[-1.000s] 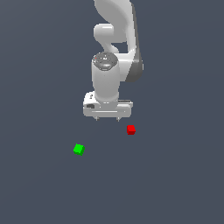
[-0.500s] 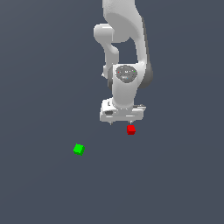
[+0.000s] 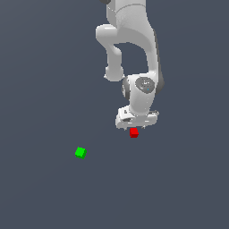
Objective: Stack the red cube on top of the green cube.
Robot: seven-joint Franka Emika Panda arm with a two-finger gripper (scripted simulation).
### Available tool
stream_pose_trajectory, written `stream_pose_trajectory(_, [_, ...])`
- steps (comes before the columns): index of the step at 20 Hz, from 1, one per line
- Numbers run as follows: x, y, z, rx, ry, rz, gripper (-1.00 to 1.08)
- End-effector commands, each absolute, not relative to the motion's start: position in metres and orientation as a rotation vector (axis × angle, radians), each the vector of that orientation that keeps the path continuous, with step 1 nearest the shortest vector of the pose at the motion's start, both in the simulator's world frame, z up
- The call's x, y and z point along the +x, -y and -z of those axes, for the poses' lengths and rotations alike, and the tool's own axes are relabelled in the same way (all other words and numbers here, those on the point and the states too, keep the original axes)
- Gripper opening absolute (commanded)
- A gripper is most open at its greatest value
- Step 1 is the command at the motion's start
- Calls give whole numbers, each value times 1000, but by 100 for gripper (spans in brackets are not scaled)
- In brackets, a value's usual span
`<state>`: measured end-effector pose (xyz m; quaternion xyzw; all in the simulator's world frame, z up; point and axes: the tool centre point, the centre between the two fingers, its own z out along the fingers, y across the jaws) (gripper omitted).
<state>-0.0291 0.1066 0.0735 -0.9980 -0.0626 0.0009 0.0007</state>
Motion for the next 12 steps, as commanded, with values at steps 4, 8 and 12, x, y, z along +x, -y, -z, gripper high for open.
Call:
stream_pose_trajectory(4, [-29, -110, -71, -3134, 203, -2, 100])
stream_pose_trajectory(8, [-30, -110, -62, -3134, 203, -2, 100])
stream_pose_trajectory(12, [-30, -110, -44, -3134, 203, -2, 100])
